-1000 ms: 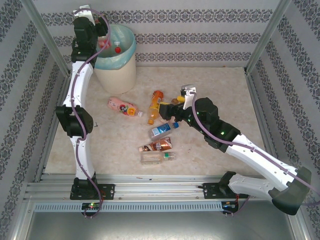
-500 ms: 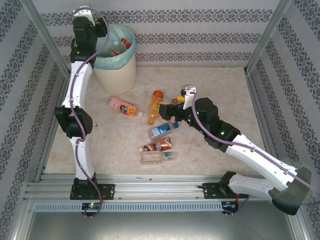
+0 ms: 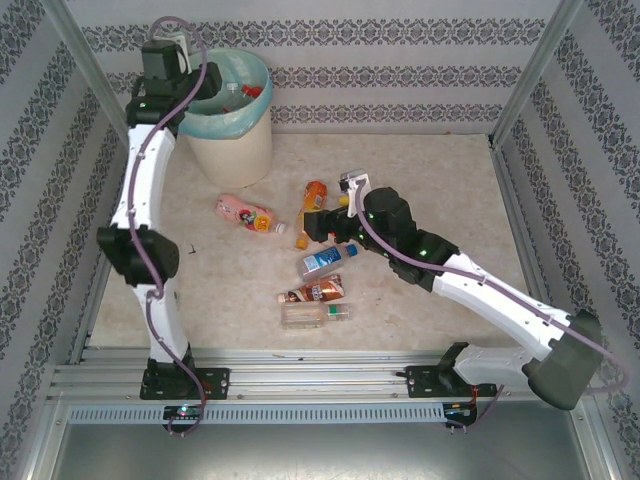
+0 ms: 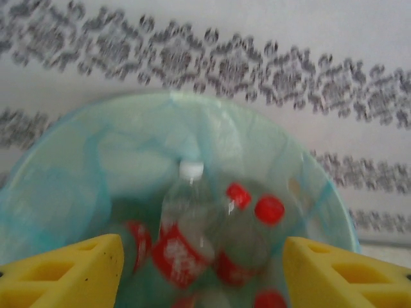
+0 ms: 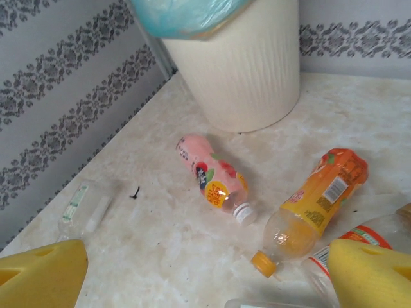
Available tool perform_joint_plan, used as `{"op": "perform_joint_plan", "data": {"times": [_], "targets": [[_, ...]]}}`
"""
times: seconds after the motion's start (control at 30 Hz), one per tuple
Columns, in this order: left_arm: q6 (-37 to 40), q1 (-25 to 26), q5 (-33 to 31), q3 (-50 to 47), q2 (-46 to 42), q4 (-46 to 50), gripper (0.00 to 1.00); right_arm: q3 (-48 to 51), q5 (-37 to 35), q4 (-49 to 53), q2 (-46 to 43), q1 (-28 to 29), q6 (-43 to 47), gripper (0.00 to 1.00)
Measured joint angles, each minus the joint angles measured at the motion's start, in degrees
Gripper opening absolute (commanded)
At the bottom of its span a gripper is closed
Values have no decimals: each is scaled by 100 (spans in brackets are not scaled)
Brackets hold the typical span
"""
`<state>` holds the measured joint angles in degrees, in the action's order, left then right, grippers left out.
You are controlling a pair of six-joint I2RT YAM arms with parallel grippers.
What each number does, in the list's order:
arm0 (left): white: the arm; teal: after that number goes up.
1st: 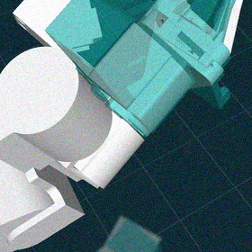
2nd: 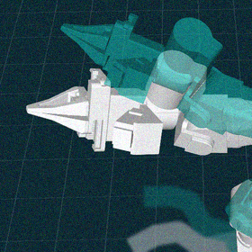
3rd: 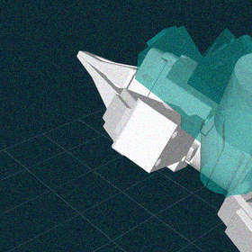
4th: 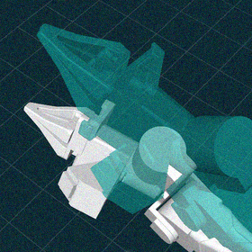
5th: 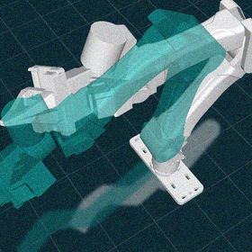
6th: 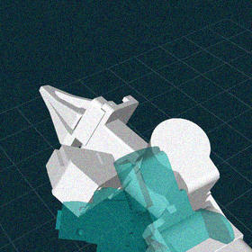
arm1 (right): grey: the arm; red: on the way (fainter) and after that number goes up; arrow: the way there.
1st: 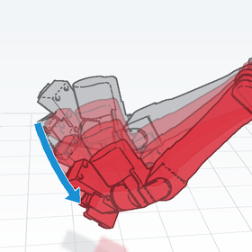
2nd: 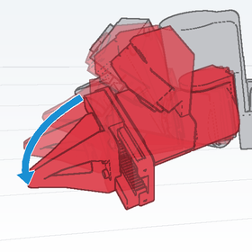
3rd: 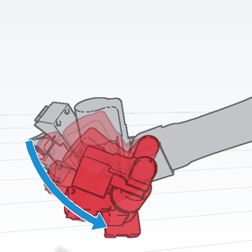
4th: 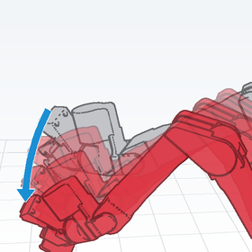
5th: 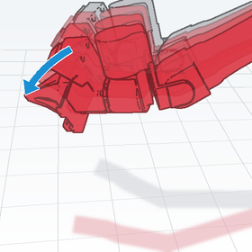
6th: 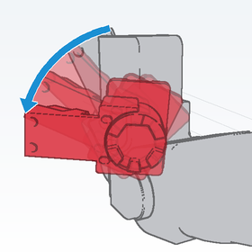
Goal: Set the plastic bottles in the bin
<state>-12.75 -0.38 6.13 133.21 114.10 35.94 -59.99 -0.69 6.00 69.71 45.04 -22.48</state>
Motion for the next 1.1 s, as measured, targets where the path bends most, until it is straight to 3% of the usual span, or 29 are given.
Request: {"op": "perform_joint_plan", "data": {"times": [0.1, 0.17, 0.27, 0.43, 0.57, 0.93, 1.1], "targets": [[-57, -9, -63, -1497, -1432, 315, 80, -68, 87, -2, 160, 101, 35, 97], [-149, -50, -76, -2747, -2516, 358, 100, -122, 179, -4, 273, 138, 59, 98], [-448, -527, 24, -4625, -4004, 431, 100, -142, 297, -22, 413, 173, 103, 98], [-892, -1853, 260, -6859, -5182, 535, 100, -142, 538, -205, 636, 173, 94, 98], [-964, -2264, 284, -7560, -5136, 787, 100, -142, 828, -334, 861, 175, 33, 98], [-704, -2293, 417, -8063, -3705, 765, 99, -133, 1143, -581, 970, 157, 7, 98], [-407, -2284, 417, -8203, -3285, 678, 76, -48, 1222, -627, 970, 46, -20, 98]]}}
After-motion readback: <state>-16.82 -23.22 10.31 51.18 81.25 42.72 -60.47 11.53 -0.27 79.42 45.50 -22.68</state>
